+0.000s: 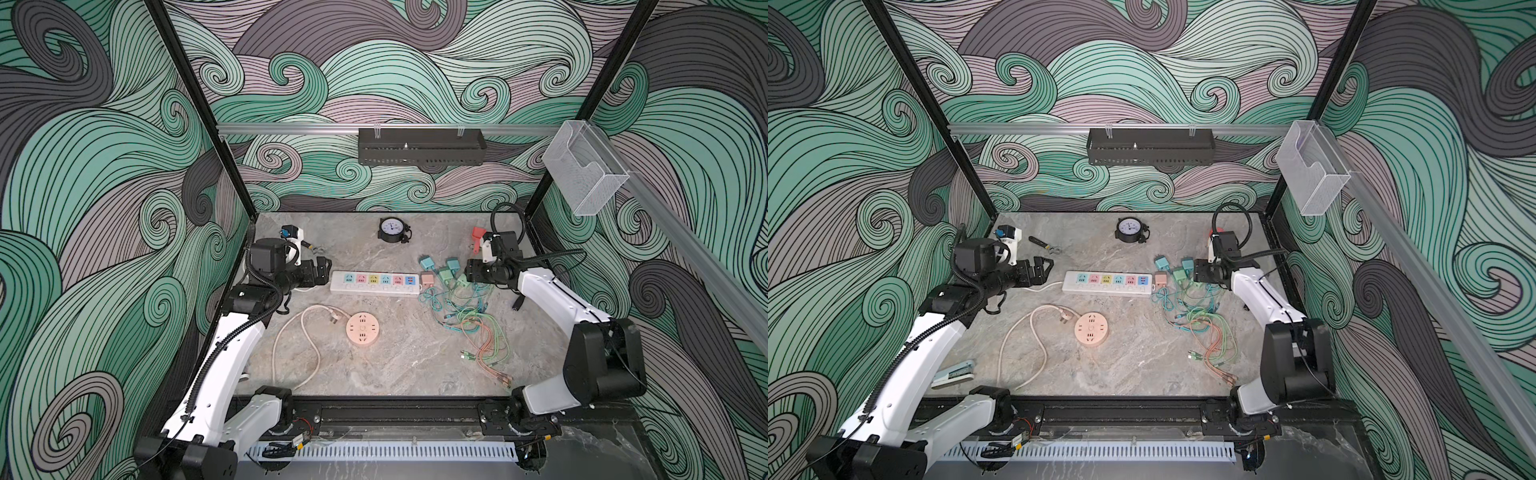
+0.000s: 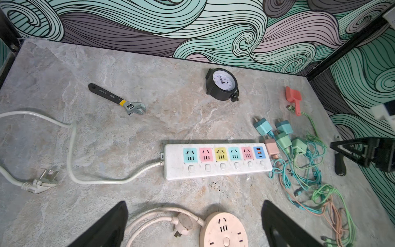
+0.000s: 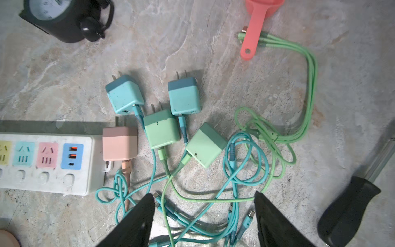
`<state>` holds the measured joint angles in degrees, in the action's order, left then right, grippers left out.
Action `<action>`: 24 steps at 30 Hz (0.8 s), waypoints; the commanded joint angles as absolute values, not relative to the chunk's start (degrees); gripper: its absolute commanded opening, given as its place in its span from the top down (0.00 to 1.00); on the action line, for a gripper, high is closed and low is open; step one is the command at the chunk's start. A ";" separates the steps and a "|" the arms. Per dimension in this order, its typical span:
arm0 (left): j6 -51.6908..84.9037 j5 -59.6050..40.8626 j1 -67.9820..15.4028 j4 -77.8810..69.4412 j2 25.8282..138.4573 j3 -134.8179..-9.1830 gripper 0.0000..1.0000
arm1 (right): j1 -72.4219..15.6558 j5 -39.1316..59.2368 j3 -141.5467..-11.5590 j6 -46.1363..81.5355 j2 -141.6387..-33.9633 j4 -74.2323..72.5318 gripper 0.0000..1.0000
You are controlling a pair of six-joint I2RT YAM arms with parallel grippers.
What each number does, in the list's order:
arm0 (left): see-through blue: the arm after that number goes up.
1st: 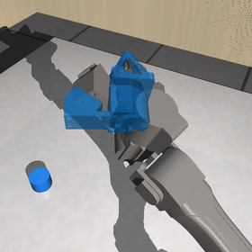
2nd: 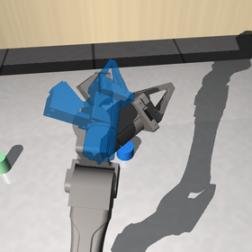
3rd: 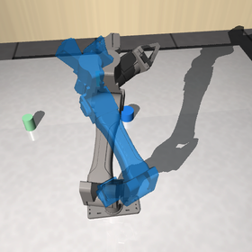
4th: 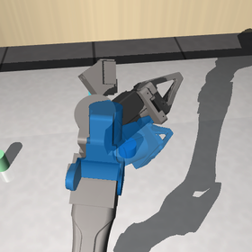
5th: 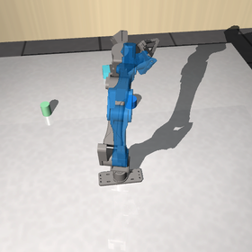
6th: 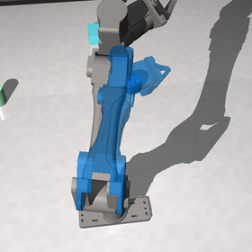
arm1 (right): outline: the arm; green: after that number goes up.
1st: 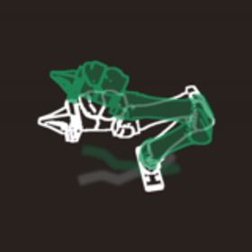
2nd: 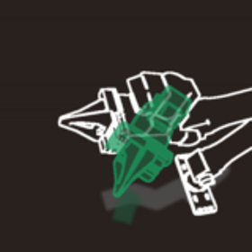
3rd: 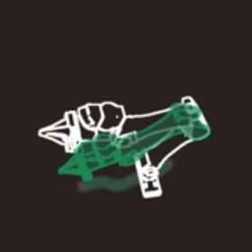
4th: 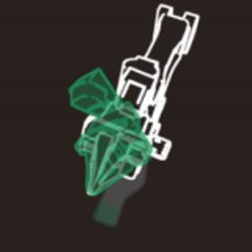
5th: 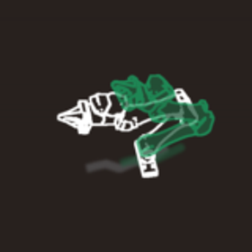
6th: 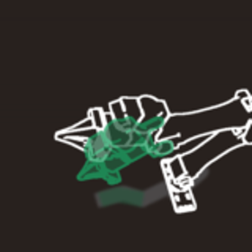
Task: Insert the plug
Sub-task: 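Reach the right gripper down to the light green charger while the left arm moves forward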
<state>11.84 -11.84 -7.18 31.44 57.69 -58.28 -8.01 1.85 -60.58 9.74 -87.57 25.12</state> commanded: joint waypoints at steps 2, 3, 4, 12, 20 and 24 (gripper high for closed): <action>10.54 -14.35 -7.38 34.98 55.88 -59.29 0.01 | -9.06 2.64 -63.27 14.56 -90.93 26.53 0.29; 10.48 -14.33 -7.38 34.82 55.45 -58.99 0.01 | -9.27 2.58 -63.43 15.07 -91.66 26.30 0.30; 10.54 -14.43 -7.38 34.63 55.00 -58.59 0.02 | -9.48 2.35 -63.54 15.78 -92.33 25.97 0.30; 10.28 -15.73 -7.38 35.28 53.10 -57.66 0.01 | -10.26 0.93 -64.65 19.87 -96.68 24.70 0.33; 10.22 -16.17 -7.38 35.57 52.25 -57.48 0.01 | -11.25 -1.34 -64.56 23.49 -99.89 22.37 0.38; 10.07 -16.65 -7.38 35.89 52.02 -57.57 0.01 | -11.58 -3.12 -63.60 25.50 -100.44 20.92 0.41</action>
